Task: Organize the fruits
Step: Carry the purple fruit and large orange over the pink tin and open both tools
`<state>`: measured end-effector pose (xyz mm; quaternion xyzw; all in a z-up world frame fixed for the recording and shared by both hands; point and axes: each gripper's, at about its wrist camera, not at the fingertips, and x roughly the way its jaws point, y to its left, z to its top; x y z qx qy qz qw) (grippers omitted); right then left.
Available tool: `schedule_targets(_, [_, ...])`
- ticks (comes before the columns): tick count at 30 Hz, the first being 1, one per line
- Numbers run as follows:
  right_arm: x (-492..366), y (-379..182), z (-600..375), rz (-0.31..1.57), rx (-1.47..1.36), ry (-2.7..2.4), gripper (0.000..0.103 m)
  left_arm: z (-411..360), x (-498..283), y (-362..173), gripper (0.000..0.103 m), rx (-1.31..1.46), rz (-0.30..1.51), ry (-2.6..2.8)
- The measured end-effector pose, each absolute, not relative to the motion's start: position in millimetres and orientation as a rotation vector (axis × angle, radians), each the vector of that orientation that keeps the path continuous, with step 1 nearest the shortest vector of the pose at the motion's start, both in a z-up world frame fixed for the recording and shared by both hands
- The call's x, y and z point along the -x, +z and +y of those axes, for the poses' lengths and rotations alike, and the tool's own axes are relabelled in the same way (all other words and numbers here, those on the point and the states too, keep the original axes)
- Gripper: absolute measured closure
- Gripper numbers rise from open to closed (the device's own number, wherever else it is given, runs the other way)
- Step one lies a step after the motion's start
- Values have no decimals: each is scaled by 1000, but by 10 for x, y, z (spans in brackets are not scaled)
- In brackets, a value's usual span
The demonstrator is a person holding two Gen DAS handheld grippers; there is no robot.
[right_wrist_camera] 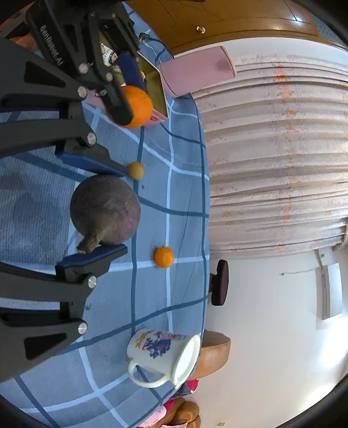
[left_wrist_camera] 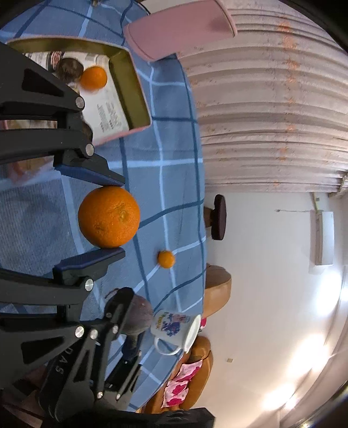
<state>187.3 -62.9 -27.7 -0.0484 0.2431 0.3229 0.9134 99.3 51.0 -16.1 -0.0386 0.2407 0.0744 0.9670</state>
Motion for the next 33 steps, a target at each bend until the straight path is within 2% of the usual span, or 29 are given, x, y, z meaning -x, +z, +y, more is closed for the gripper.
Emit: schedule_targets(33, [-1579, 27, 110, 403, 170, 821, 49, 1227, -587, 10, 54, 134, 436, 322])
